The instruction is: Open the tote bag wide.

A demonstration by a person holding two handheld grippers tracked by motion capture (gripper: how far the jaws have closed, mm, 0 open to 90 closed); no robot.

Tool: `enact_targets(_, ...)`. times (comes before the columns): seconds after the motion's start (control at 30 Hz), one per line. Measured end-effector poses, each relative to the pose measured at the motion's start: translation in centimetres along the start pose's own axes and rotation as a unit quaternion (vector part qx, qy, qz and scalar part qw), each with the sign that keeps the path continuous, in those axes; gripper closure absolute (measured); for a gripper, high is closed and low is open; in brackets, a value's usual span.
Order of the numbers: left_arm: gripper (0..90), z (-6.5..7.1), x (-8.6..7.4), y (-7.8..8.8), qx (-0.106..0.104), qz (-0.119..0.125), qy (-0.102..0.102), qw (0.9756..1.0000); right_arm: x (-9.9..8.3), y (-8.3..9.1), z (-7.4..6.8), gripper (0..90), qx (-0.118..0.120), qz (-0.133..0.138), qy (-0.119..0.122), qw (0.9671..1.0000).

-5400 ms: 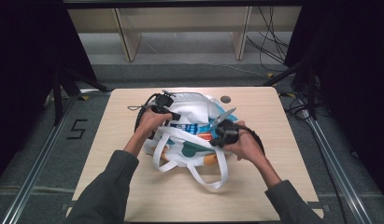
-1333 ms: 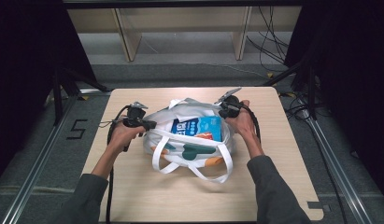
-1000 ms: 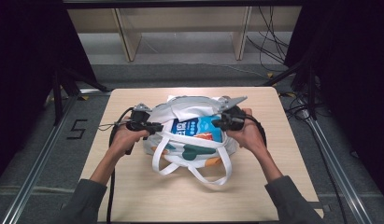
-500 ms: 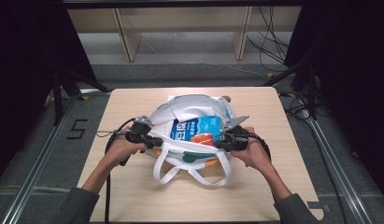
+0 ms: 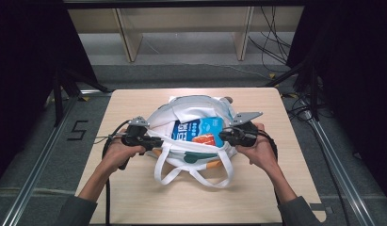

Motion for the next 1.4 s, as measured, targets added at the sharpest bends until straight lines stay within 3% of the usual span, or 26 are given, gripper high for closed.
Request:
enact_targets(0.1,75.6,-0.2,-0.1,0.4,0.002,-0.005,-0.010,0.9999,-0.1,0.1,0.1,84.8,-0.003,0.002,-0.002,1.0000)
enact_targets(0.17,74.4,0.0,0.0,0.4,0.001,0.009,0.008,0.9999,-0.1,0.1,0.1,83.9,-0.007,0.009,-0.007,0.9999)
enact_targets(0.47,67.0,0.4,0.3,1.2,-0.006,0.027,0.015,0.9995,0.1,0.5,0.4,78.1,-0.013,0.020,-0.005,0.9997)
enact_targets(0.53,65.3,0.4,0.4,1.5,-0.005,0.034,0.013,0.9993,0.0,0.7,0.5,75.9,-0.017,0.020,-0.018,0.9995)
enact_targets(0.57,64.5,0.4,0.4,1.6,-0.003,0.035,0.015,0.9993,0.1,0.7,0.7,75.5,-0.024,0.034,-0.008,0.9991)
enact_targets(0.73,61.6,0.6,0.3,2.0,-0.008,0.043,0.016,0.9989,-0.1,1.3,1.0,73.7,-0.022,0.032,-0.023,0.9990)
enact_targets(0.77,61.2,0.7,0.3,2.0,-0.011,0.044,0.019,0.9988,-0.1,1.4,1.0,73.3,-0.021,0.035,-0.017,0.9990)
enact_targets(0.87,60.2,1.0,0.2,2.2,-0.011,0.047,0.018,0.9986,-0.2,1.6,0.8,72.9,-0.023,0.035,-0.032,0.9986)
enact_targets(1.03,57.0,1.6,0.1,2.8,-0.013,0.059,0.017,0.9980,-0.5,1.8,0.9,70.9,-0.024,0.040,-0.027,0.9986)
enact_targets(1.13,51.6,2.3,0.1,3.2,-0.017,0.066,0.014,0.9976,-0.6,1.9,0.9,67.3,-0.026,0.046,-0.028,0.9982)
enact_targets(1.17,50.6,2.5,0.0,3.3,-0.013,0.066,0.016,0.9976,-0.7,2.0,0.7,66.2,-0.024,0.045,-0.038,0.9979)
enact_targets(1.23,48.8,2.9,-0.2,3.5,-0.016,0.069,0.014,0.9974,-0.8,2.1,0.8,64.0,-0.026,0.049,-0.027,0.9981)
enact_targets(1.4,41.2,3.6,-0.7,4.0,-0.017,0.068,0.016,0.9974,-1.2,2.9,0.7,57.4,-0.034,0.057,-0.037,0.9971)
Point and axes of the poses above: each handheld gripper's, and its own axes: y roughly backward along the jaws, x roughly out of its top, z roughly to its right, the point moved 6 cm from there along -y, roughly forward along the jaws, and after that the axes turned 4 degrees about -z, right-handed, at the moved point
